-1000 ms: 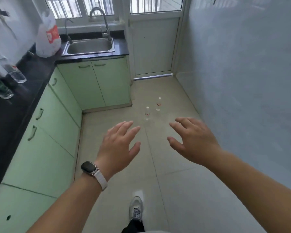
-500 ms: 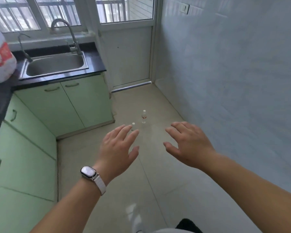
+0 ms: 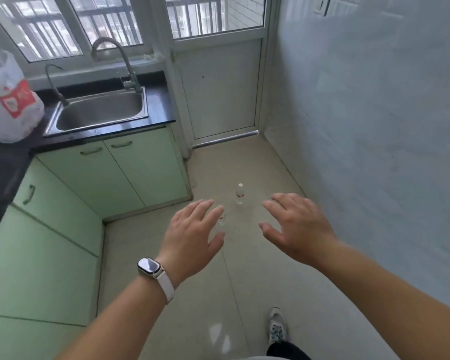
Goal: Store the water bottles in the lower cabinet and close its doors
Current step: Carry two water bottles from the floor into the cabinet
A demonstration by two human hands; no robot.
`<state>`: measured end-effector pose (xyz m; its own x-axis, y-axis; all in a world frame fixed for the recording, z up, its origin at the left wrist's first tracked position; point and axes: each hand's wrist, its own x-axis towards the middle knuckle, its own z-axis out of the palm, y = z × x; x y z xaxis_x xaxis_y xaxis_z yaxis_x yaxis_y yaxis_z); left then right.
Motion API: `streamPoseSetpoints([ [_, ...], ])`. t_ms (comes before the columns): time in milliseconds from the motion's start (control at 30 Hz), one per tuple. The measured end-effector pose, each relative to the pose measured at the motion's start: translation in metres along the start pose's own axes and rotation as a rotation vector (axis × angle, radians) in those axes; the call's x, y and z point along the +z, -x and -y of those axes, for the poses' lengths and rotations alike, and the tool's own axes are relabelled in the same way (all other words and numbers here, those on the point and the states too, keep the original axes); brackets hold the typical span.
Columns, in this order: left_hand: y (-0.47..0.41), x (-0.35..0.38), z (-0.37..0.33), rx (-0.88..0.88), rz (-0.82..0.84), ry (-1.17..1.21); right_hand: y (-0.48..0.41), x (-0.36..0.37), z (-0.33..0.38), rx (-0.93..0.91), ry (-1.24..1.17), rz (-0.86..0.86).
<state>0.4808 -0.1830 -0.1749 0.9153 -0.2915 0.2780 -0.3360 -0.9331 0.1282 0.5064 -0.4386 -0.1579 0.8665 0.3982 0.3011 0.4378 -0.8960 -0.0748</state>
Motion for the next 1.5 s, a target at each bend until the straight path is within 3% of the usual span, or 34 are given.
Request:
streamPoseSetpoints([
  [267, -0.122, 0.017, -0.049, -0.056, -0.042, -0.021, -0.072, 0.002, -0.115, -0.063, -0.064, -0.048],
  [467, -0.168, 0.031, -0.047, -0.123, -0.016, -0.058, -0.111, 0.013, -0.162, -0.097, -0.084, -0.044],
  [867, -0.268, 0.1, 0.018, -0.22, 0.008, 0.009, -0.216, 0.075, -0.218, -0.147, -0.037, 0.041],
  [1167, -0.368, 0.151, 0.094, -0.293, 0.003, 0.048, -0.347, 0.113, -0.252, -0.265, 0.093, 0.14],
  [1500, -0.405, 0.183, 0.148, -0.396, 0.025, 0.043, -0.433, 0.182, -0.253, -0.338, 0.046, 0.284],
])
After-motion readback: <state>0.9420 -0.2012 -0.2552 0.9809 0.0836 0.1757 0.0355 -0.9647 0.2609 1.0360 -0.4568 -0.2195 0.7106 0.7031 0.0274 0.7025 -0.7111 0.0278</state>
